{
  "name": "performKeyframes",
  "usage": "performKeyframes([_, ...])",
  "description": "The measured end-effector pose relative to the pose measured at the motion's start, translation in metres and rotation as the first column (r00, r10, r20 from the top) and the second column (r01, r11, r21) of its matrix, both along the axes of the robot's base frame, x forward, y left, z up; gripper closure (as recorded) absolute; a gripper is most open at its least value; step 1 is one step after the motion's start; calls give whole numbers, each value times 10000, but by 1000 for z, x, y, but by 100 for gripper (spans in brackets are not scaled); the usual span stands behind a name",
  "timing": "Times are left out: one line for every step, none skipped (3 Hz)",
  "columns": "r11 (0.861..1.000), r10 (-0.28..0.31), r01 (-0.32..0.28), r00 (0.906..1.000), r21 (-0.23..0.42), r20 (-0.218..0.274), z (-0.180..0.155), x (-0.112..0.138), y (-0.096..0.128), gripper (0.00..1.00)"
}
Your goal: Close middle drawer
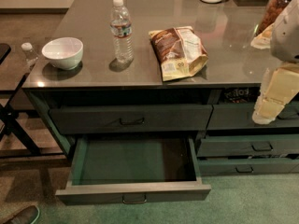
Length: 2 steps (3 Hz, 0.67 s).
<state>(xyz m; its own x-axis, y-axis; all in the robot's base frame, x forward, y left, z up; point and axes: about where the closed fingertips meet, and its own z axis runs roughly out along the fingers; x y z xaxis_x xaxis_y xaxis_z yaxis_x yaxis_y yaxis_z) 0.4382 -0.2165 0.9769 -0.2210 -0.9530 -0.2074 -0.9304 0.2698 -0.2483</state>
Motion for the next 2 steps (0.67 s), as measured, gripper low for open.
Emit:
performKeyframes([10000,0,0,10000,0,0,0,0,0,0])
performKeyframes([10000,0,0,10000,0,1,0,0,0,19])
